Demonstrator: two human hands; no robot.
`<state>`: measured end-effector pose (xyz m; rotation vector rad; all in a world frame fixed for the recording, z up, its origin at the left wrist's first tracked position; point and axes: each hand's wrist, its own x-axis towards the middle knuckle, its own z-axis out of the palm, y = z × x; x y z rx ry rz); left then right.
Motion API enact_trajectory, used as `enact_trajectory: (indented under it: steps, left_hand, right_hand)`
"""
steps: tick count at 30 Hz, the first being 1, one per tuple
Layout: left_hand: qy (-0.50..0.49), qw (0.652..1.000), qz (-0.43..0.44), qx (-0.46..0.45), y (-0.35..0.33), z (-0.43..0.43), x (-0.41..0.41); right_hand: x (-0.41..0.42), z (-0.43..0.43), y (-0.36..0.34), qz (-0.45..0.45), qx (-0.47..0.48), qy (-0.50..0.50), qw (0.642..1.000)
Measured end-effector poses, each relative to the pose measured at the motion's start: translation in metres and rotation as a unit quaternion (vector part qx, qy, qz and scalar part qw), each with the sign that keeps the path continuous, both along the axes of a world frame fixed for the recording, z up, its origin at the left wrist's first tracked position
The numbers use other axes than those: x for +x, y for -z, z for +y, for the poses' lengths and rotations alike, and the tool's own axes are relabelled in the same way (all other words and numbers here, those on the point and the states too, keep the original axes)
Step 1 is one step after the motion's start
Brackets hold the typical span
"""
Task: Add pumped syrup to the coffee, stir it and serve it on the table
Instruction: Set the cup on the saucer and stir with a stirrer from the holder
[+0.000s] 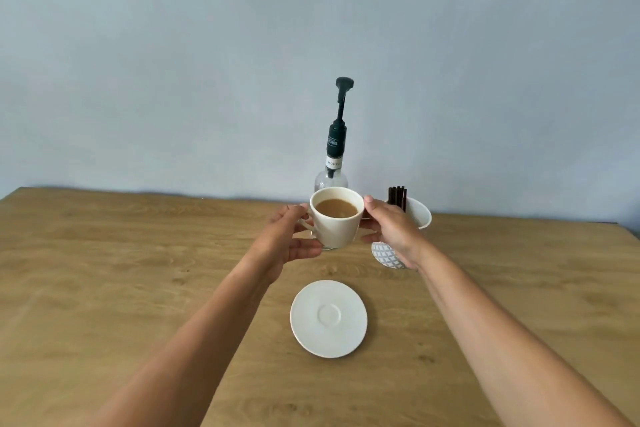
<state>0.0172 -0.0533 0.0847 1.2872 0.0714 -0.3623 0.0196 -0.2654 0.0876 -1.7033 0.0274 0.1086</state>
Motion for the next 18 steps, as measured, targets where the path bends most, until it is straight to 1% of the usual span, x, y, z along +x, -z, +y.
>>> enact_trajectory:
  steps: [5,10,13,18]
  left_hand:
    - [-0.008,1.0,0.013,0.025,0.039,-0.001,-0.017]
    - [-0.019,0.998,0.037,0.043,0.077,0.001,-0.034]
    - [-0.019,0.997,0.046,0.065,0.096,0.003,-0.043]
    - [-0.031,0.992,0.03,0.116,0.121,0.008,-0.053]
  right_hand:
    - [-0.023,0.008,0.046,0.012,0.025,0.048,0.998]
    - [-0.043,0.016,0.082,0.035,0.049,0.057,0.997]
    - [-0.052,0.019,0.101,0.05,0.044,0.061,0.996]
    - [-0.065,0.022,0.128,0.083,0.049,0.067,0.993]
